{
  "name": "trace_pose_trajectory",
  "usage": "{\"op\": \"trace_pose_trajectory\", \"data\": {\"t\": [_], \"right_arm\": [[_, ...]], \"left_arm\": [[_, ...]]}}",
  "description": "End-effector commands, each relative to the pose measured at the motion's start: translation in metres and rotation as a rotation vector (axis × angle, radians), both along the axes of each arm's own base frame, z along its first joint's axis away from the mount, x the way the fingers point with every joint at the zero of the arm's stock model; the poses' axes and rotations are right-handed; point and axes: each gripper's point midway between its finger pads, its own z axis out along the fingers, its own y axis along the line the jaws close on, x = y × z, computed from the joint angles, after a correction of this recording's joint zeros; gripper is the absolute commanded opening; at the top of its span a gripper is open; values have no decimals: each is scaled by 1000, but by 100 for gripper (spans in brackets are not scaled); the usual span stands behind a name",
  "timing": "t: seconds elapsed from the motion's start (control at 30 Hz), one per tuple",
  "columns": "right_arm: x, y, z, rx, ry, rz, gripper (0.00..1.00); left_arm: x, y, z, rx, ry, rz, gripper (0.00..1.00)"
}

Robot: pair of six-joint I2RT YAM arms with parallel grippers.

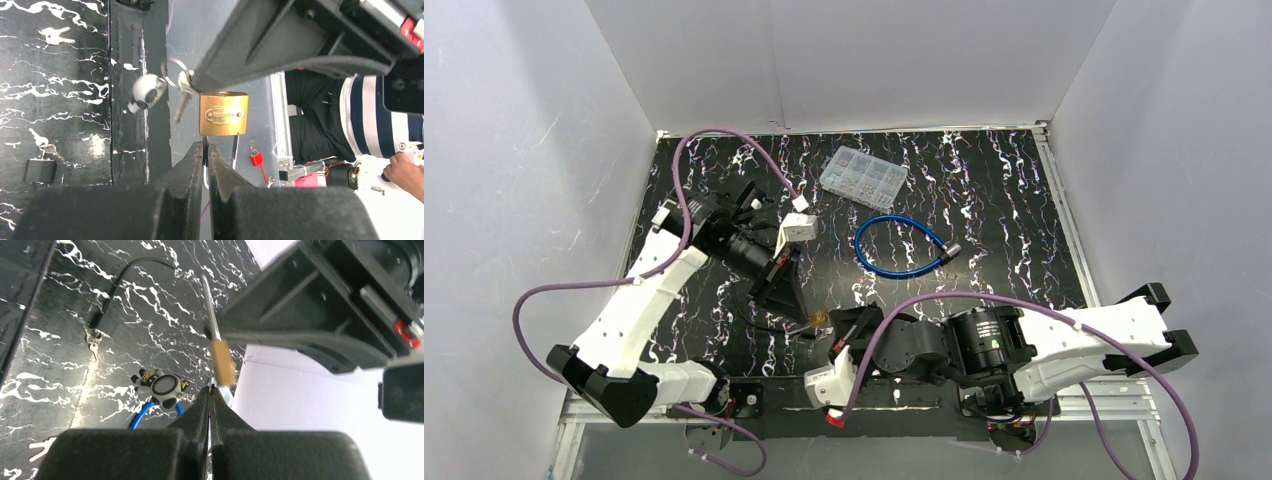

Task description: Unlock with the key

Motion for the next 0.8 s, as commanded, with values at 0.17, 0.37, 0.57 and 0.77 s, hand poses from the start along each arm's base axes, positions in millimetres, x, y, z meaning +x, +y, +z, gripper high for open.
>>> {"op": "trace_pose_trajectory", "data": {"t": [0.17,0.37,0.57,0.77], "right_arm": [[-21,-34,43,124,14,36,1],[-25,-35,55,149,8,53,1],[-39,-32,48,136,24,90,1],[-48,-24,46,141,25,117,1]], "left_arm": [[-43,22,12,41,121,-13,0],[-40,22,8,50,121,-16,0],[-37,19,12,31,109,-22,0],[-32,14,14,24,121,-22,0]]}}
